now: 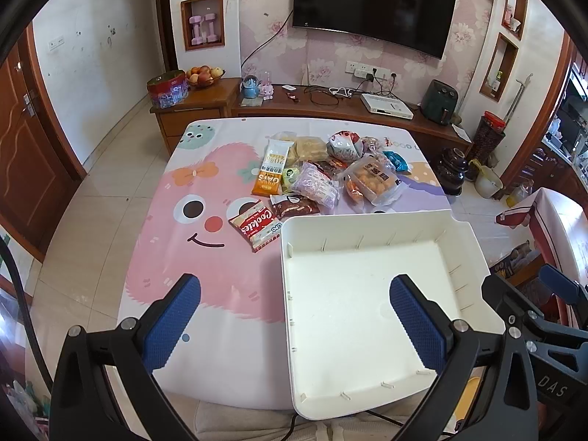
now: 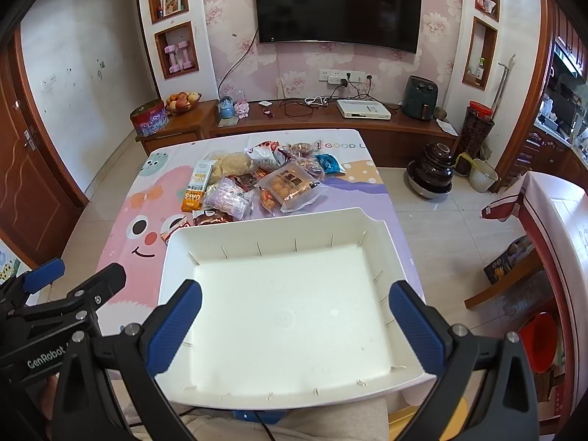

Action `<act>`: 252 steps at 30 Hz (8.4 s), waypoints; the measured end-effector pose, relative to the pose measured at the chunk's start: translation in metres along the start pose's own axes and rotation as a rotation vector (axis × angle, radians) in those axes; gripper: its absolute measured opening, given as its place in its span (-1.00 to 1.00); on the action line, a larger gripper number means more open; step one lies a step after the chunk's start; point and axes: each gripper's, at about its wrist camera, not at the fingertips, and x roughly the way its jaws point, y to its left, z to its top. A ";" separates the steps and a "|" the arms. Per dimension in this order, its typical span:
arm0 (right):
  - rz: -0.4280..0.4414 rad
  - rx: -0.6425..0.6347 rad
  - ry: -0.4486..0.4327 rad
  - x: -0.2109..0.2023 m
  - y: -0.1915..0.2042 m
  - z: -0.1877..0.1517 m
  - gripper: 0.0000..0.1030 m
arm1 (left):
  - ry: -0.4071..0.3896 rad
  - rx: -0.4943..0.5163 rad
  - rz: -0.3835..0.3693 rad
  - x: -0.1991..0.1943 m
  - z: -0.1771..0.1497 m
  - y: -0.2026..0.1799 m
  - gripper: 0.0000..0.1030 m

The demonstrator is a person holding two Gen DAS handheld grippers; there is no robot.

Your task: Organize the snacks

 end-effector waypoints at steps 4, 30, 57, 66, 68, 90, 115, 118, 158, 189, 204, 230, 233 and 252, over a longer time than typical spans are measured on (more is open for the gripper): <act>0.002 0.003 0.001 0.000 0.000 0.000 0.99 | -0.001 -0.001 -0.001 0.000 0.000 0.001 0.99; 0.059 -0.067 -0.111 -0.011 0.012 0.052 0.97 | -0.105 0.025 0.046 -0.015 0.044 0.028 0.99; 0.235 -0.262 0.218 0.206 0.097 0.131 0.85 | 0.256 -0.125 0.109 0.216 0.049 0.137 0.99; 0.152 -0.377 0.352 0.296 0.124 0.119 0.76 | 0.337 -0.242 0.058 0.269 0.050 0.135 0.99; 0.157 -0.362 0.373 0.306 0.126 0.119 0.76 | 0.348 -0.248 0.046 0.275 0.050 0.133 0.99; 0.298 -0.146 0.466 0.319 0.096 0.117 -0.04 | 0.461 -0.317 0.018 0.307 0.052 0.102 0.84; 0.373 -0.097 0.336 0.266 0.079 0.117 -0.05 | 0.327 -0.252 0.099 0.269 0.081 0.058 -0.15; 0.396 -0.069 0.296 0.249 0.073 0.121 -0.05 | 0.238 -0.217 0.094 0.232 0.090 0.047 -0.15; 0.141 0.134 0.187 0.096 -0.052 -0.056 0.00 | 0.210 0.277 -0.017 0.112 -0.022 -0.094 -0.14; 0.101 0.110 -0.035 0.038 -0.060 -0.053 0.46 | 0.004 0.381 0.031 0.055 -0.013 -0.113 0.50; 0.120 0.003 -0.058 0.039 -0.046 -0.020 0.46 | -0.097 0.315 -0.032 0.029 0.016 -0.091 0.44; 0.124 -0.172 -0.002 0.112 -0.008 0.229 0.47 | -0.105 0.285 0.104 0.101 0.229 -0.015 0.82; 0.170 -0.170 0.114 0.165 -0.005 0.232 0.47 | -0.033 0.260 0.119 0.147 0.238 -0.006 0.82; 0.259 -0.069 0.522 0.351 -0.004 0.169 0.63 | 0.310 0.179 0.099 0.347 0.187 0.001 0.82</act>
